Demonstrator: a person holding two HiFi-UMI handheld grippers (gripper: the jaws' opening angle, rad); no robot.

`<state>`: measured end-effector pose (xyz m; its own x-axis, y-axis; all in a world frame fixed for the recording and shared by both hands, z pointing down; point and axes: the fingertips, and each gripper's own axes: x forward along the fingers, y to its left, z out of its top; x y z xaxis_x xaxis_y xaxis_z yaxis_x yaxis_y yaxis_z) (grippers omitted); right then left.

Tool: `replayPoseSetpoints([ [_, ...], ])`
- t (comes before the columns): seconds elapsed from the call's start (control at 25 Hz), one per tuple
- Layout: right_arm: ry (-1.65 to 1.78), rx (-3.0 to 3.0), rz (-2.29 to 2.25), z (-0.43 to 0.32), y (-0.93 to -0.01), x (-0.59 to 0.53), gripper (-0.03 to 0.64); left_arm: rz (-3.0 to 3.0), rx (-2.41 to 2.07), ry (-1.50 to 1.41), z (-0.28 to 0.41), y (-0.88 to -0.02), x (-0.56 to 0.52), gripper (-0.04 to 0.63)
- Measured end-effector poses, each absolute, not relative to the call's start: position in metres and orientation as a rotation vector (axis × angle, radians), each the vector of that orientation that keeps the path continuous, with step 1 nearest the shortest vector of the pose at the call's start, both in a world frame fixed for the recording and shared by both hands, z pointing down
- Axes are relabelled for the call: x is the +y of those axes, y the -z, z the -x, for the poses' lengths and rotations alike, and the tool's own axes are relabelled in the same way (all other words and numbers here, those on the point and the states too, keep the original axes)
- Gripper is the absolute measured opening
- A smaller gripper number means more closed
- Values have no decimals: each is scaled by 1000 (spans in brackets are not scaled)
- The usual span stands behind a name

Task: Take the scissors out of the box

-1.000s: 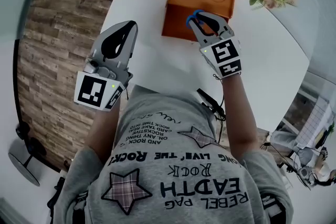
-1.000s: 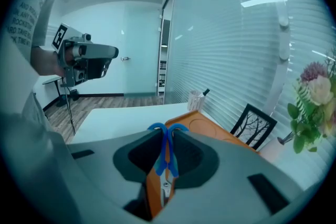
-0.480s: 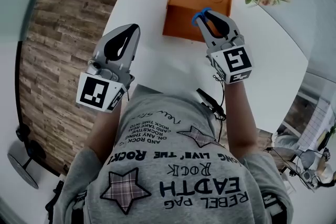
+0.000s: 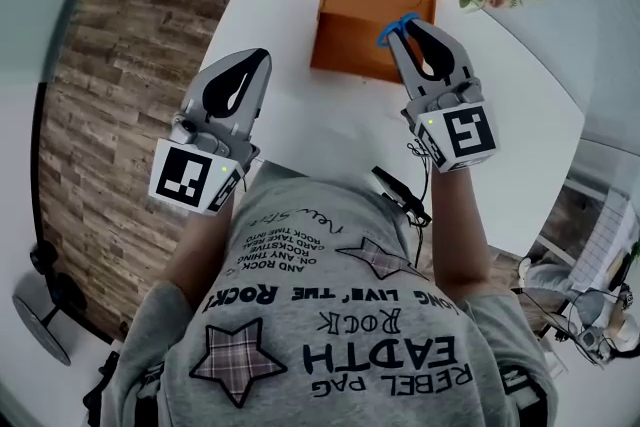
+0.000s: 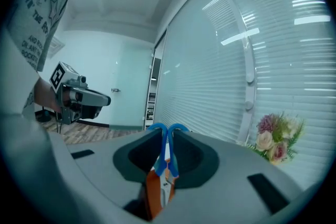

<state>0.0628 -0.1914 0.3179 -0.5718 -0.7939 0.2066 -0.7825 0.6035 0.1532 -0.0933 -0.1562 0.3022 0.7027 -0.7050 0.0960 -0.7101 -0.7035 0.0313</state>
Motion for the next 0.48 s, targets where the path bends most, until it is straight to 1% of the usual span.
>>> replayPoseSetpoints([
  [0.48, 166, -2649, -1460, -80, -260, -171, 78, -2903, -1166, -83, 88, -281, -151, 9],
])
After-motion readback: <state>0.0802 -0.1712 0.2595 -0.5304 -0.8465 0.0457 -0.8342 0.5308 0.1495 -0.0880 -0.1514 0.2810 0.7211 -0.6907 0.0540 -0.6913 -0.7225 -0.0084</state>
